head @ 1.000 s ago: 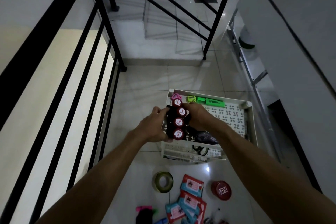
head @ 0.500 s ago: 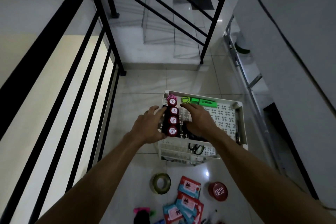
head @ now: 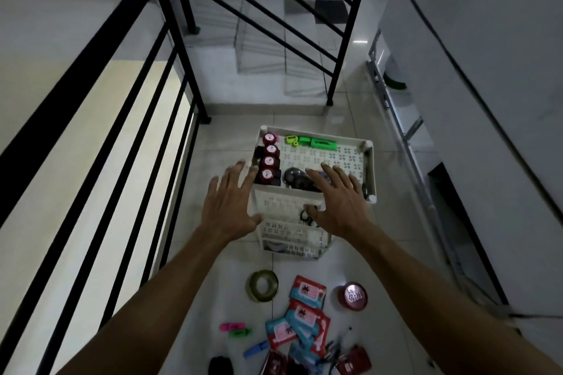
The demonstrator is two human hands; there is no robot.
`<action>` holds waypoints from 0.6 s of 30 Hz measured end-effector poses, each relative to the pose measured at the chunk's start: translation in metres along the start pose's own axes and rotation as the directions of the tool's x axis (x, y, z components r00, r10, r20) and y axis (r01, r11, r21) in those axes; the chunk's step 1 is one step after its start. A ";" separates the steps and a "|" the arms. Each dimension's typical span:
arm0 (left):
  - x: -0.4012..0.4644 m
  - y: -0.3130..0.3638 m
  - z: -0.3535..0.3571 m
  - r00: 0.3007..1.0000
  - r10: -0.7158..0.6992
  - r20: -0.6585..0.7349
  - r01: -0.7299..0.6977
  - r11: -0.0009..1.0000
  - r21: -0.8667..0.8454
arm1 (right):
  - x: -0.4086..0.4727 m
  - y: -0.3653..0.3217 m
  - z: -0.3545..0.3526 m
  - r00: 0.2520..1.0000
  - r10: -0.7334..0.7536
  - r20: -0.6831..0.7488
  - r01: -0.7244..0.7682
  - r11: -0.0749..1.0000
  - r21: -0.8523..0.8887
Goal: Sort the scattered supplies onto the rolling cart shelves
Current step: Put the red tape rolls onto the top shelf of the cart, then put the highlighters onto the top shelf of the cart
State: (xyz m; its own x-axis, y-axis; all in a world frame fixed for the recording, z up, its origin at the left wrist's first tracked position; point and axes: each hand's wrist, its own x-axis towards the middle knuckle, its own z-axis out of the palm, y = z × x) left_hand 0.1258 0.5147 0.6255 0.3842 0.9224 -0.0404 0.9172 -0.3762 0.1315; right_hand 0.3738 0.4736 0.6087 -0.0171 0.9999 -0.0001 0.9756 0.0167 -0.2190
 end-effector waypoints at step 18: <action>-0.212 -0.029 0.085 0.997 0.078 0.016 -0.076 0.994 -0.074 | -0.216 -0.054 0.106 0.985 0.172 -0.021 -0.172 0.985 0.000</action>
State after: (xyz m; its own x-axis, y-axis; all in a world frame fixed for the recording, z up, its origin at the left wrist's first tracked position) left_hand 0.0272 0.3227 0.5466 0.4560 0.8888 -0.0460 0.8748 -0.4381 0.2070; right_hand 0.3017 0.2564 0.5174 0.1550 0.9878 -0.0174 0.9641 -0.1551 -0.2157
